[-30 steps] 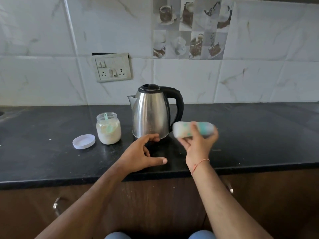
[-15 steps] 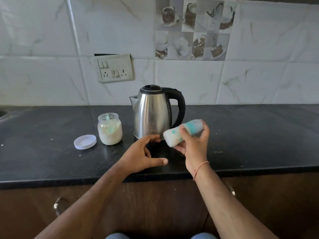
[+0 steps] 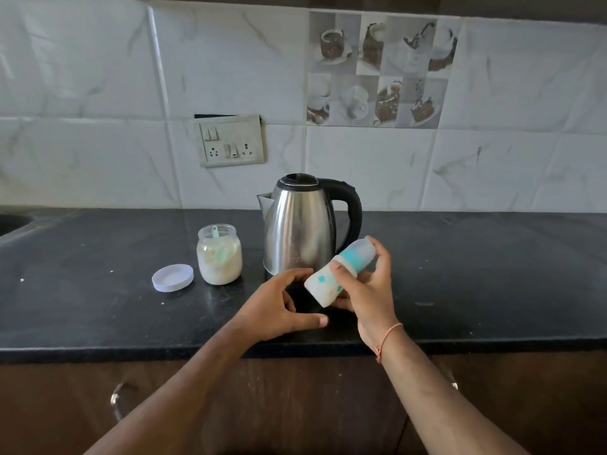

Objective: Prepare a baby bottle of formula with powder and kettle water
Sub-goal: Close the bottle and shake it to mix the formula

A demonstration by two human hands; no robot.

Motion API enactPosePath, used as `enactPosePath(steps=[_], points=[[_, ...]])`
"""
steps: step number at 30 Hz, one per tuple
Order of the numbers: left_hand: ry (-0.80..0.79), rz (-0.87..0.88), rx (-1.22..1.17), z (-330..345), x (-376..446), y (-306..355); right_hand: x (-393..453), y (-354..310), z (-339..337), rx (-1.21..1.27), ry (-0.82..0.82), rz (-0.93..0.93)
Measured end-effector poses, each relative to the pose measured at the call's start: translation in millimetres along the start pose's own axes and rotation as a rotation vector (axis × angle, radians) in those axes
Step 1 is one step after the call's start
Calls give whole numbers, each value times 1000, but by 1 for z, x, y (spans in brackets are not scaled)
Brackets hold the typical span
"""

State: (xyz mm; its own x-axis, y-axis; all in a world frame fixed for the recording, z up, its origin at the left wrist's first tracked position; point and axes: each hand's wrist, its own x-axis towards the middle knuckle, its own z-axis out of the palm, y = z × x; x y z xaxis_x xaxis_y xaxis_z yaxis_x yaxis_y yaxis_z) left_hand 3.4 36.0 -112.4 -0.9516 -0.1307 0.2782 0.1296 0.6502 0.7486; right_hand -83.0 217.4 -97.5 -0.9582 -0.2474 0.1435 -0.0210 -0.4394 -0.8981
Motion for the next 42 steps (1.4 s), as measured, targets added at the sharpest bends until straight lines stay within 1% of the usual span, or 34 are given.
enactPosePath(steps=[1, 2, 3, 4, 5, 7, 8, 9, 11, 12, 13, 14, 16, 17, 18, 20, 21, 22, 24, 25, 26, 28, 29, 30, 32, 33, 34, 35, 36, 37, 38, 39, 41, 42], points=[[-7, -4, -7, -1, 0, 0, 1, -3, 1, 64, 90, -24], [-17, -10, -11, 0, 0, 1, 4, -6, -2, 236, 233, -51], [-21, -17, -14, 1, -1, 2, 9, -6, -7, 370, 319, -67], [-18, -17, -13, 1, -1, 2, 10, -7, -8, 410, 332, -59], [-10, -13, 0, 1, -2, 1, 5, -10, -5, 333, 242, -49], [2, -4, 39, 0, -1, 1, -4, -3, 0, 16, -59, -8], [7, 1, 45, 1, -1, 0, -6, -2, 2, -38, -104, -10], [8, 0, 36, 0, 0, -1, -5, -3, 4, -23, -57, -29], [-10, -17, 15, 0, -1, 0, 4, -6, 0, 280, 220, -49], [-13, -19, 14, 1, -1, 0, 8, -6, -4, 379, 300, -52], [-11, -15, 13, 1, -1, 0, 8, -8, -5, 381, 284, -36], [-8, -11, 16, 0, 0, 1, 4, -7, -4, 262, 166, -13], [-13, 8, 47, 0, -1, 2, -5, 0, -2, -25, -137, 45], [-10, 20, 69, 0, -1, 1, -7, 0, 0, -70, -166, 30], [-8, 20, 77, -1, -1, 2, -5, -1, 2, -28, -96, 3], [-13, -5, 47, 1, -1, 4, 2, -5, -3, 292, 180, -11], [-12, -11, 38, 1, -2, 3, 6, -5, -5, 380, 253, -8], [-9, -11, 41, 2, -1, 3, 5, -8, -5, 363, 232, 6], [-12, -7, 58, 1, -2, 3, 0, -5, -3, 106, 0, 50], [-9, -3, 62, 0, -2, 2, -3, -5, -2, 41, -56, 55], [-6, -2, 59, -1, -2, 1, -1, -5, -1, 40, -20, 37], [-16, -13, 36, 0, -1, 1, 7, -5, -5, 295, 213, 1], [-17, -17, 31, 2, -1, 1, 11, -5, -7, 361, 277, -1], [-14, -14, 34, 2, -1, 1, 11, -8, -6, 341, 240, 14], [-7, 1, 59, 1, -1, 1, 2, -4, -3, 62, -29, 46], [-3, 7, 64, 1, 0, 0, -1, -3, -1, -8, -100, 52], [-3, 7, 56, 0, 0, -2, -1, -4, 0, -13, -73, 28], [-9, -4, 33, 0, 0, -2, 2, -6, 0, 78, 40, 6], [-18, -12, 13, 0, 0, -1, 5, -8, -3, 266, 194, -12], [-22, -15, 2, 1, 0, -1, 10, -7, -8, 400, 295, -30], [-20, -14, 2, 2, -1, -2, 12, -8, -9, 436, 325, -26], [-16, -15, 6, 2, 0, -2, 8, -11, -8, 363, 254, -9], [-9, -19, 27, 1, 0, -2, 1, -8, -6, 70, -29, 45], [-2, -15, 30, 2, 0, -4, -2, -7, -5, 2, -83, 46]])
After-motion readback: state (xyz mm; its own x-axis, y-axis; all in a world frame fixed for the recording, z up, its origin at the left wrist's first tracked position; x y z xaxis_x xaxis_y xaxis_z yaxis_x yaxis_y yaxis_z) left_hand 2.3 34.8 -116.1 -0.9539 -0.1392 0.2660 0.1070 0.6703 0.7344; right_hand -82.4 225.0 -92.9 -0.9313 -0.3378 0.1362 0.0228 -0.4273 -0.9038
